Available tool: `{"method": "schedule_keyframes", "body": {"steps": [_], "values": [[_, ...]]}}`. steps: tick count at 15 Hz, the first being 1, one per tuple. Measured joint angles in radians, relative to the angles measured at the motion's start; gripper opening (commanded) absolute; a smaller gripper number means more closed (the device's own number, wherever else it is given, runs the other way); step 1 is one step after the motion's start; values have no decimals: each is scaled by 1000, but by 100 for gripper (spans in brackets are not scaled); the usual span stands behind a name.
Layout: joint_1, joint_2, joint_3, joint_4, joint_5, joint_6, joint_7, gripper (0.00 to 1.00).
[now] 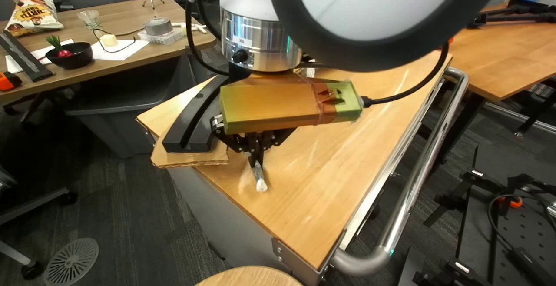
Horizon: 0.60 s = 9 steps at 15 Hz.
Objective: Take the white rope off the black metallic rail
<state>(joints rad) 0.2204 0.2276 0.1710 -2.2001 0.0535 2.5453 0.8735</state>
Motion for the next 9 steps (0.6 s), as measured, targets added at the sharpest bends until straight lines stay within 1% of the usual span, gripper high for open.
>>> {"method": "schedule_keyframes", "body": {"steps": [1, 2, 4, 5, 6, 8, 9], "values": [[-1, -9, -1, 0, 10, -39, -28, 8], [-1, -20, -2, -1, 11, -80, -44, 32], [0, -42, -2, -1, 1, -149, -57, 35], [2, -55, -3, -2, -18, -172, -57, 42], [5, -71, -3, -3, -57, -192, -57, 26], [16, -110, -3, -2, -132, -232, -55, 40], [20, -128, -3, -4, -145, -245, -55, 42]]}}
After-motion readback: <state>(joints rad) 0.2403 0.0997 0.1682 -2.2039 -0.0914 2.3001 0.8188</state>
